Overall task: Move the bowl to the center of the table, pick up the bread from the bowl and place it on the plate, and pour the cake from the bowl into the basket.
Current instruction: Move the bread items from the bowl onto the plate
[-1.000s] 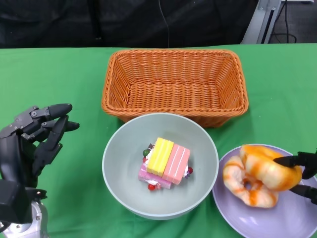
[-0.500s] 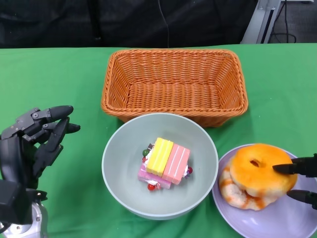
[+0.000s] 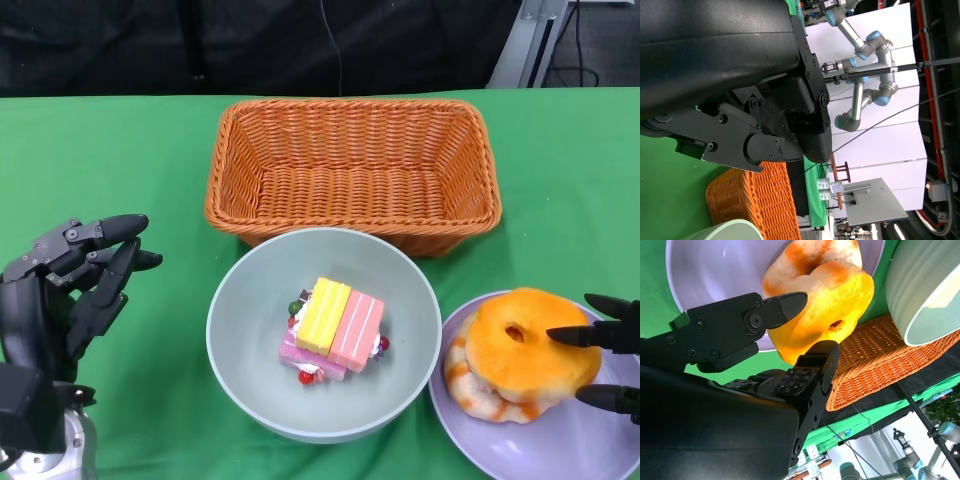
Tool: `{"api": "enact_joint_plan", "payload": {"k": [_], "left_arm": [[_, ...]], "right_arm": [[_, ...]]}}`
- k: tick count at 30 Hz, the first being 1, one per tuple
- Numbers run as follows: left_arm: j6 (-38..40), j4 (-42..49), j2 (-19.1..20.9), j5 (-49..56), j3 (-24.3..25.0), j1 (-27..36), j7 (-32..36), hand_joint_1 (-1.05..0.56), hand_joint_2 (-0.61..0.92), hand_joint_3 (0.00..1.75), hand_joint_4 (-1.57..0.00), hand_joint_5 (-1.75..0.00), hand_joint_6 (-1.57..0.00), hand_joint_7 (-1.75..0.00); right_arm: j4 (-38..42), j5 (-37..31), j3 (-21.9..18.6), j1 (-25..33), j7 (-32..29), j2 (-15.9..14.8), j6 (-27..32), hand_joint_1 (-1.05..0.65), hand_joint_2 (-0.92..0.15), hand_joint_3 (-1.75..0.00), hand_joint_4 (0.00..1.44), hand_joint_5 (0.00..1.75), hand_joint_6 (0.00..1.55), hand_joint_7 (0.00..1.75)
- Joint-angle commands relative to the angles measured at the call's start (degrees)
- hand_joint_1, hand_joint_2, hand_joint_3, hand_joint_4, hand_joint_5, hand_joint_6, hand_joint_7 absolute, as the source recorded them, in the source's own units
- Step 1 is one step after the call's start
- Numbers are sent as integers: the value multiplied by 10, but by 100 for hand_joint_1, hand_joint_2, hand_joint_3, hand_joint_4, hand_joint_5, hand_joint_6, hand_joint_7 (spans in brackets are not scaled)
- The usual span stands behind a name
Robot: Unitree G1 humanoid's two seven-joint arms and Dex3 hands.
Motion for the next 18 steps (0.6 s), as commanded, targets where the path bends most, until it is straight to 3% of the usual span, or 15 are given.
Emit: {"api": "enact_joint_plan", "payload": {"k": [1,9,18], "left_arm": [[0,1,10,0,3,-2,1,-22,92,26,-98,-82,-112,-35],[-4,4,9,-1,3,-4,1,-22,92,26,-98,-82,-112,-35],[-1,2,10,-1,3,-2,-1,-22,92,26,-97,-82,-112,-35]], "right_arm": [[-6,12,-4,-2,8,-12,5,-41,-89,0,58,2,79,0],[-6,12,-4,-4,10,-12,3,-45,-89,0,57,1,77,0],[-4,45,-4,-5,45,-21,-17,-71,-92,-13,53,0,66,0]]}}
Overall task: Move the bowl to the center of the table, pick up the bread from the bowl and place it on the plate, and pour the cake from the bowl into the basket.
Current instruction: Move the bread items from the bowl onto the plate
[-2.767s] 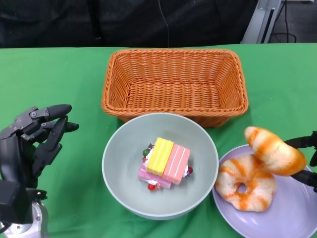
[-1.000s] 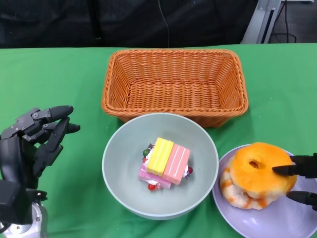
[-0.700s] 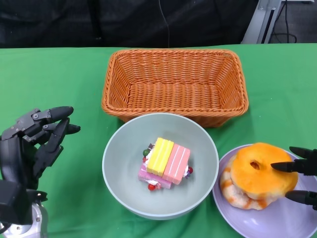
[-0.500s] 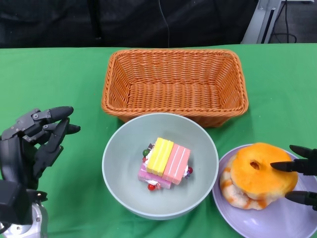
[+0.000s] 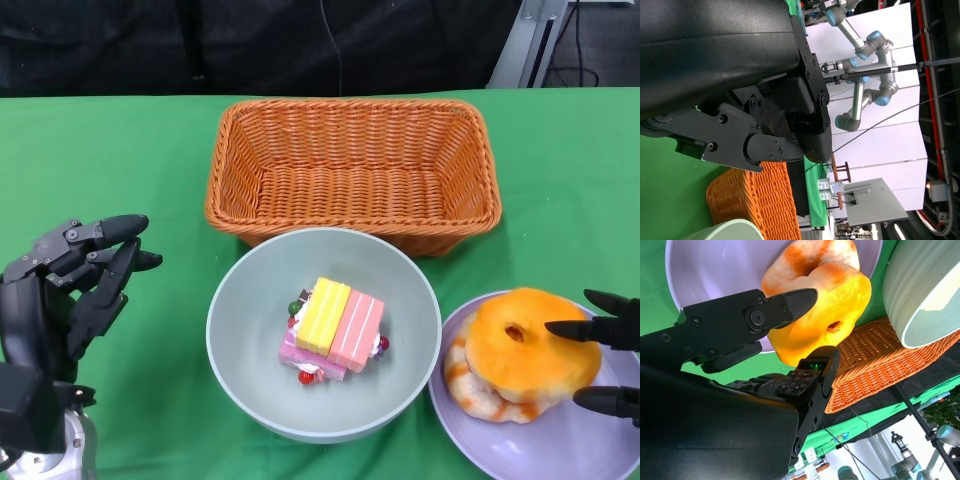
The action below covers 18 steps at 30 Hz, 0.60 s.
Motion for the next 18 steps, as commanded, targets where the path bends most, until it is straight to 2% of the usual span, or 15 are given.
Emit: {"api": "enact_joint_plan", "payload": {"k": [1,7,12,18], "left_arm": [[-2,1,10,-2,3,-2,-1,-22,92,26,-97,-82,-112,-35],[-3,4,10,-2,3,-3,-1,-21,92,26,-96,-82,-112,-35],[-5,7,11,-2,3,-3,-5,-22,92,26,-97,-82,-112,-35],[-6,8,11,-1,4,-4,-3,-21,92,26,-97,-83,-112,-35]], "right_arm": [[-3,28,-4,-3,23,-18,-12,-75,-92,-17,51,0,64,0],[-9,68,-6,-2,69,-23,-21,-91,-92,-34,42,0,52,0],[16,109,-9,-13,94,-15,-50,-101,-92,-42,43,0,51,0],[18,133,-18,-16,94,-1,-78,-105,-92,-49,43,0,46,0]]}}
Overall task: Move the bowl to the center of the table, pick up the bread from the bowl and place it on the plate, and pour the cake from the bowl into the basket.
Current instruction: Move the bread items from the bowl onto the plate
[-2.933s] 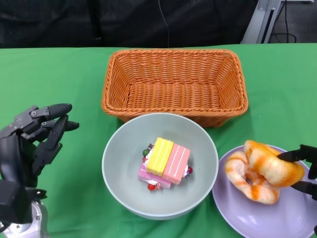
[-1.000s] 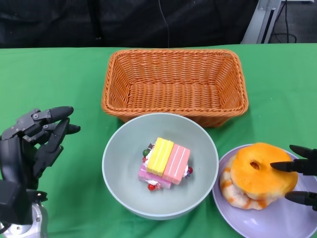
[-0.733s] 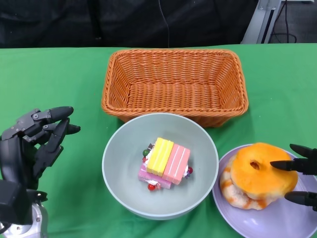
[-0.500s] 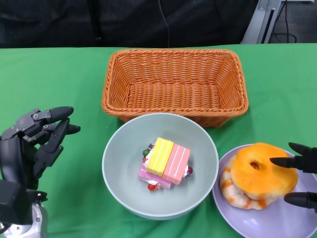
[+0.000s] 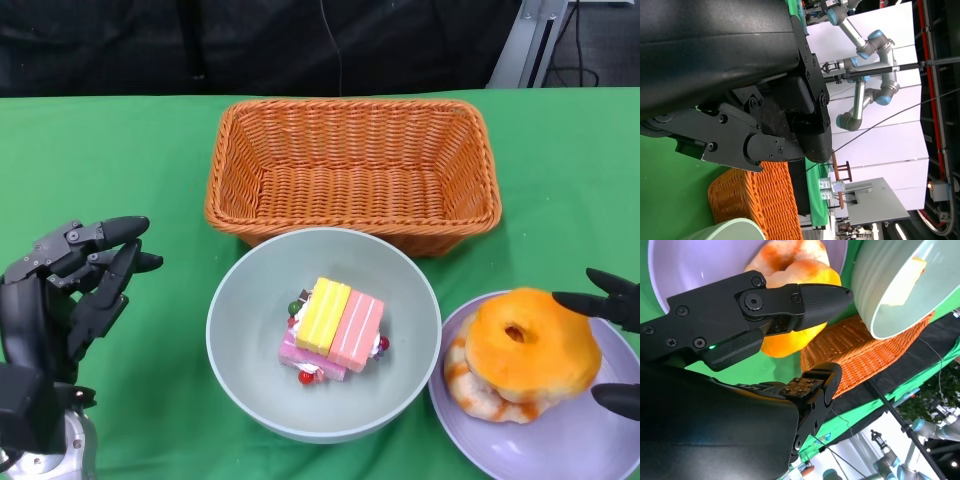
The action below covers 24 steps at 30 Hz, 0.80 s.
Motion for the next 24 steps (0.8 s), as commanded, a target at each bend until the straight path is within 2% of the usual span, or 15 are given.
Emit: {"api": "enact_joint_plan", "payload": {"k": [1,4,7,10,11,13,16,17,19,20,21,22,24], "left_arm": [[-6,4,11,0,3,-3,0,-21,92,26,-97,-83,-112,-35],[-8,5,12,5,2,-3,4,-20,92,27,-97,-83,-112,-35],[-10,6,11,5,2,-3,3,-20,92,28,-96,-83,-112,-35],[-10,5,10,5,1,-2,3,-20,92,28,-96,-84,-112,-35],[-9,5,10,5,1,-1,1,-20,92,27,-96,-83,-111,-35],[-10,5,9,4,0,-1,-1,-20,92,27,-96,-83,-111,-35],[-10,5,9,6,-1,0,1,-20,92,27,-96,-83,-111,-36],[-9,4,10,8,-2,1,3,-20,92,27,-96,-83,-111,-36],[-9,2,9,8,-2,2,2,-21,92,27,-95,-83,-111,-36],[-8,1,9,8,-2,2,1,-21,92,27,-95,-83,-111,-36],[-7,0,9,10,-2,4,4,-21,92,26,-95,-83,-112,-36],[-7,-1,9,12,-3,4,5,-22,92,26,-95,-83,-112,-36],[-10,-1,10,16,-3,5,8,-22,92,26,-95,-83,-112,-37]], "right_arm": [[6,18,-13,-9,-5,10,-32,-105,-92,-50,43,0,44,0],[13,51,-14,-13,6,24,-46,-103,-92,-49,39,0,36,0],[-9,146,-8,-10,54,48,-13,-98,-92,-35,38,0,37,1],[-44,214,-9,-12,99,63,30,-85,-92,-27,39,1,38,1],[-56,234,-11,-16,111,69,48,-70,-92,-21,43,3,40,2],[-78,266,-17,-23,130,80,85,-55,-92,-18,48,6,42,3],[-96,283,-30,-31,139,97,122,-47,-92,-17,52,7,45,4],[-100,292,-36,-40,135,111,134,-34,-92,-16,65,15,57,10],[-103,301,-46,-54,131,131,152,-21,-92,-18,78,28,69,17],[-104,305,-51,-59,133,137,161,-18,-91,-20,74,42,72,18],[-102,305,-56,-67,131,146,166,-14,-89,-25,70,74,78,26],[-99,305,-61,-74,130,153,171,-13,-86,-32,66,100,77,45],[-100,307,-68,-82,130,165,183,-13,-78,-49,65,130,66,93]]}}
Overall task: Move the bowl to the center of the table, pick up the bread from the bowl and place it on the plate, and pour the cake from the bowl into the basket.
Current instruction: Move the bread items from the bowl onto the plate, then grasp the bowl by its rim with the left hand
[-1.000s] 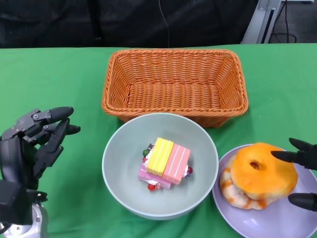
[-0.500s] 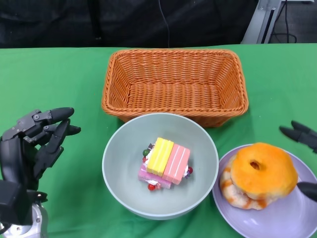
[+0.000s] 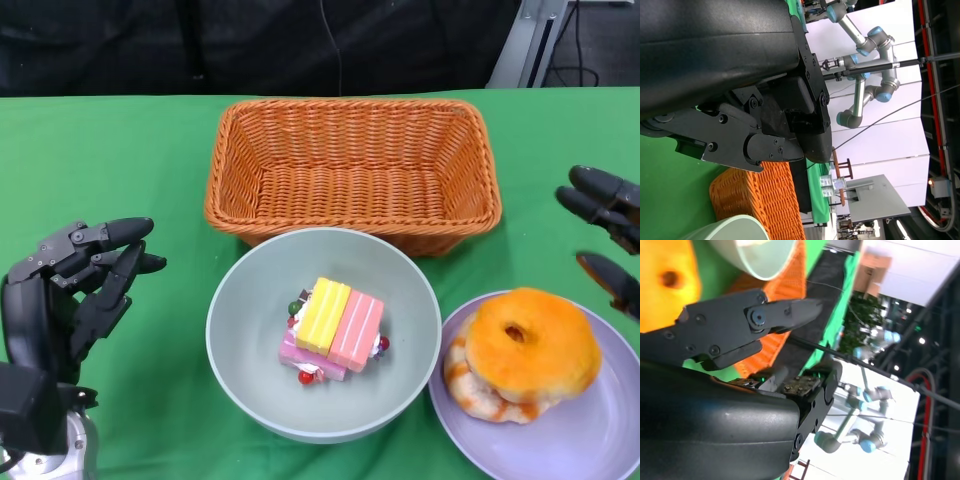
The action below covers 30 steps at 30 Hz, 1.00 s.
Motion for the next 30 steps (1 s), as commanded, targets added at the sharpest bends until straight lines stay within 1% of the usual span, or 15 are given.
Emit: {"api": "enact_joint_plan", "payload": {"k": [1,3,5,15,17,19,24,27,30], "left_arm": [[-7,-3,9,8,0,5,7,-22,92,26,-95,-83,-112,-37],[-7,-4,8,7,0,6,6,-22,92,26,-95,-84,-111,-37],[-7,-4,7,9,0,6,8,-22,92,26,-95,-84,-111,-37],[-7,-4,7,12,1,6,10,-22,92,26,-95,-85,-111,-37],[-5,-8,5,6,0,10,-1,-22,92,26,-94,-85,-111,-37],[-4,-10,4,2,-2,13,-7,-21,92,25,-93,-84,-110,-37],[-3,-13,2,-2,-3,16,-15,-21,92,25,-93,-86,-110,-37],[-3,-13,2,-4,-4,16,-18,-21,92,25,-93,-86,-110,-37],[-2,-14,1,-1,-8,19,-19,-21,92,24,-93,-87,-111,-37]], "right_arm": [[-4,5,-18,-17,-2,15,16,-13,-76,-52,65,135,64,102],[-1,-4,-20,-21,-2,24,17,-14,-75,-58,66,145,65,117],[7,-7,-23,-26,3,31,16,-14,-74,-59,67,148,65,120],[12,-12,-34,-29,13,40,15,-14,-75,-59,67,151,66,120],[43,3,-23,-47,45,46,48,-17,-76,-57,68,153,65,120],[59,4,-20,-59,60,51,65,-19,-78,-52,69,156,65,121],[73,-16,-19,-87,61,62,68,-17,-84,-43,67,156,63,124],[76,-17,-22,-89,64,65,67,-17,-85,-41,67,156,62,124],[89,-42,-12,-106,54,74,59,-14,-84,-44,68,154,63,122]]}}
